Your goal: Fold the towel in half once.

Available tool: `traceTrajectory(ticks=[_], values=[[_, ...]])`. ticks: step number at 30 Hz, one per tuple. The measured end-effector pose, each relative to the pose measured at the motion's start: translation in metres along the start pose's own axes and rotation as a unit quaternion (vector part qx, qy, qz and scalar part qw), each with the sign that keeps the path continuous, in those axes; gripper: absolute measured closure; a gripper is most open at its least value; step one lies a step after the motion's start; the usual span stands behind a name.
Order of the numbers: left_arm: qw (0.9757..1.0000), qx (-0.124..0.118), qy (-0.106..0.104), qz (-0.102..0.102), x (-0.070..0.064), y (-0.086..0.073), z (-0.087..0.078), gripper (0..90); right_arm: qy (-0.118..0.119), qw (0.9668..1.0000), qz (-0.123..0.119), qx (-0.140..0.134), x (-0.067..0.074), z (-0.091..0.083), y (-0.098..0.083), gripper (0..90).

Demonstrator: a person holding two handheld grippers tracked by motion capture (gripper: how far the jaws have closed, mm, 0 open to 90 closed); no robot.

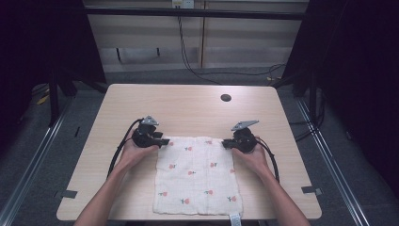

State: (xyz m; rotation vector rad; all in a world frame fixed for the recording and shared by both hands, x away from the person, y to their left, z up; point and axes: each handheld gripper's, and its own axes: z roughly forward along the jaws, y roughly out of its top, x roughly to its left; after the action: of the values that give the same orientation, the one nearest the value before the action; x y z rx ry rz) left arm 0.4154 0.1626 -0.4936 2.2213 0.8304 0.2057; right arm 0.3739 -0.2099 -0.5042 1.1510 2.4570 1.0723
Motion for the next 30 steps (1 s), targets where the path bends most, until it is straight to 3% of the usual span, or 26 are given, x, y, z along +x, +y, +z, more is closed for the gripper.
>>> traceTrajectory(ticks=[7, 12, 15, 16, 21, 25, 29, 30], values=[[0.9999, 0.002, 0.002, -0.011, 0.005, -0.007, 0.002, 49.9, -0.001, 1.0, -0.001, 0.001, 0.001, 0.0, 0.0, 83.8], [0.9999, 0.009, 0.012, 0.005, -0.002, -0.005, 0.005, 48.8, -0.003, 1.0, -0.004, 0.003, 0.001, 0.0, 0.0, 83.8], [0.9999, 0.006, 0.009, 0.01, -0.004, -0.006, 0.005, 57.8, -0.003, 1.0, -0.002, 0.004, 0.001, 0.0, 0.0, 83.9], [0.9999, 0.002, 0.01, 0.011, -0.004, -0.007, 0.004, 66.6, 0.002, 1.0, 0.0, 0.003, 0.002, -0.001, 0.0, 83.8], [0.9999, 0.003, -0.006, 0.013, -0.003, -0.009, 0.002, 85.1, 0.013, 0.9999, 0.007, 0.001, 0.001, -0.003, -0.002, 83.6], [0.9997, 0.001, -0.022, 0.006, -0.005, -0.009, 0.003, 86.3, 0.015, 0.9998, 0.014, 0.002, 0.0, -0.004, -0.004, 83.7], [0.9993, -0.009, -0.033, -0.011, -0.003, -0.01, 0.001, 86.5, 0.022, 0.9994, 0.025, -0.01, -0.003, -0.007, -0.005, 83.8], [0.9987, -0.021, -0.041, -0.024, -0.001, -0.01, -0.003, 86.4, 0.024, 0.9992, 0.026, -0.018, -0.003, -0.011, -0.004, 83.2]])
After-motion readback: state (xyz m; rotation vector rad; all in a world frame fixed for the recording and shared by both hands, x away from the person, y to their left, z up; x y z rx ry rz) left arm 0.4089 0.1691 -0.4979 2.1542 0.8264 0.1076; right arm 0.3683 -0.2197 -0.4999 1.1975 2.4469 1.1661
